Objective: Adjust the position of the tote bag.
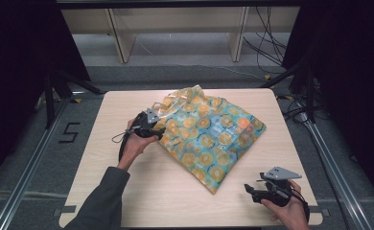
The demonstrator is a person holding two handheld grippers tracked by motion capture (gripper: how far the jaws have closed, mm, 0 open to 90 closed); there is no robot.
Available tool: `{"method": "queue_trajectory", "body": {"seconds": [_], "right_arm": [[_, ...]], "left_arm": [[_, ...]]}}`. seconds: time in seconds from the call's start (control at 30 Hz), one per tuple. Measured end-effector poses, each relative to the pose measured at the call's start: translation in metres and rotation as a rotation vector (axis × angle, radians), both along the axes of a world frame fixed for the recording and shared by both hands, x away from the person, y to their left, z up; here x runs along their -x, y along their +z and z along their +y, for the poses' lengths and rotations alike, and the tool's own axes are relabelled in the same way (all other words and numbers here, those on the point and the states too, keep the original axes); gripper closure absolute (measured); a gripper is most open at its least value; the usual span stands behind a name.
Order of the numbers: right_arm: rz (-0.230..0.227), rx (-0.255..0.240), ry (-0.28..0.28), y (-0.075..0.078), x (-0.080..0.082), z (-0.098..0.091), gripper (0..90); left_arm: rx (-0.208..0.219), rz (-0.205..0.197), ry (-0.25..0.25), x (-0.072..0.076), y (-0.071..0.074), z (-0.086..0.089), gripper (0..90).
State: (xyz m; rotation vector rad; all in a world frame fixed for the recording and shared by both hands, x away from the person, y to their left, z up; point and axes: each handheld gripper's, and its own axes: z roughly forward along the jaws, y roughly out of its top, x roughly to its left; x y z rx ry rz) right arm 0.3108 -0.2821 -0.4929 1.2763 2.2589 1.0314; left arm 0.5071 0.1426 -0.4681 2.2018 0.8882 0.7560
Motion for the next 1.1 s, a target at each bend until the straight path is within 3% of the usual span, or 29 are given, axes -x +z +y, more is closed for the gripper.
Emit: {"method": "queue_trajectory", "body": {"seconds": [0.03,0.13,0.17,0.2,0.23,0.3,0.33,0.37,0.43,0.5,0.53,0.57,0.6,0.63,0.73,0.8,1.0,1.03,1.1], "right_arm": [[0.005,-0.01,0.021,-0.001,-0.001,-0.001,24.9],[0.042,-0.037,-0.004,-0.001,0.0,0.0,24.9],[0.005,-0.011,0.01,-0.001,-0.002,-0.002,24.9],[0.044,-0.044,-0.003,-0.001,0.0,0.001,24.9],[0.022,-0.031,0.004,-0.001,-0.001,0.0,24.9],[0.023,-0.029,0.006,-0.001,-0.001,0.0,24.9],[0.005,-0.011,0.02,-0.002,-0.003,-0.001,24.9],[0.032,-0.035,0.001,-0.001,-0.001,0.001,24.9],[0.028,-0.034,0.004,-0.001,-0.001,0.0,25.0],[0.049,-0.047,0.002,-0.002,0.0,0.001,25.0],[0.019,-0.018,0.012,-0.001,-0.002,-0.001,25.0],[0.019,-0.018,0.012,-0.001,-0.002,-0.001,25.0],[0.019,-0.023,0.012,-0.001,-0.002,-0.001,25.1],[0.011,-0.023,0.011,-0.001,-0.002,-0.001,25.2],[0.023,-0.042,0.016,-0.002,-0.003,-0.001,25.2],[0.026,-0.044,0.012,-0.001,-0.003,0.0,25.3],[0.028,-0.042,0.024,-0.001,-0.003,0.002,27.2],[0.042,-0.051,0.028,-0.001,-0.002,0.003,27.4],[0.041,-0.073,0.034,-0.001,-0.002,0.007,28.4]], "left_arm": [[0.0,0.0,0.0,0.0,0.0,0.0,40.1],[-0.023,0.021,-0.042,-0.01,-0.005,-0.005,42.3],[-0.033,0.022,-0.044,-0.013,-0.006,-0.005,42.2],[-0.023,0.028,-0.043,-0.016,-0.008,-0.006,42.6],[-0.022,0.038,-0.054,-0.019,-0.009,-0.005,43.7],[-0.038,0.043,-0.069,-0.023,-0.009,-0.005,44.5],[-0.018,0.052,-0.074,-0.026,-0.012,-0.005,46.3],[-0.01,0.056,-0.077,-0.028,-0.014,-0.004,46.8],[-0.021,0.055,-0.093,-0.032,-0.015,-0.003,48.6],[-0.05,0.106,-0.112,-0.038,-0.022,-0.002,52.8],[-0.032,0.126,-0.108,-0.039,-0.024,-0.002,56.5],[-0.032,0.126,-0.108,-0.039,-0.024,-0.002,62.1],[-0.023,0.136,-0.109,-0.041,-0.027,-0.001,62.1],[-0.03,0.144,-0.121,-0.043,-0.03,0.001,70.2],[0.013,0.16,-0.106,-0.043,-0.031,0.004,84.1],[0.0,0.163,-0.109,-0.042,-0.03,0.006,88.6],[0.005,0.19,-0.091,-0.035,-0.028,0.008,89.5],[-0.028,0.18,-0.108,-0.029,-0.026,0.008,89.5],[-0.014,0.173,-0.124,-0.019,-0.024,0.011,89.5]]}}
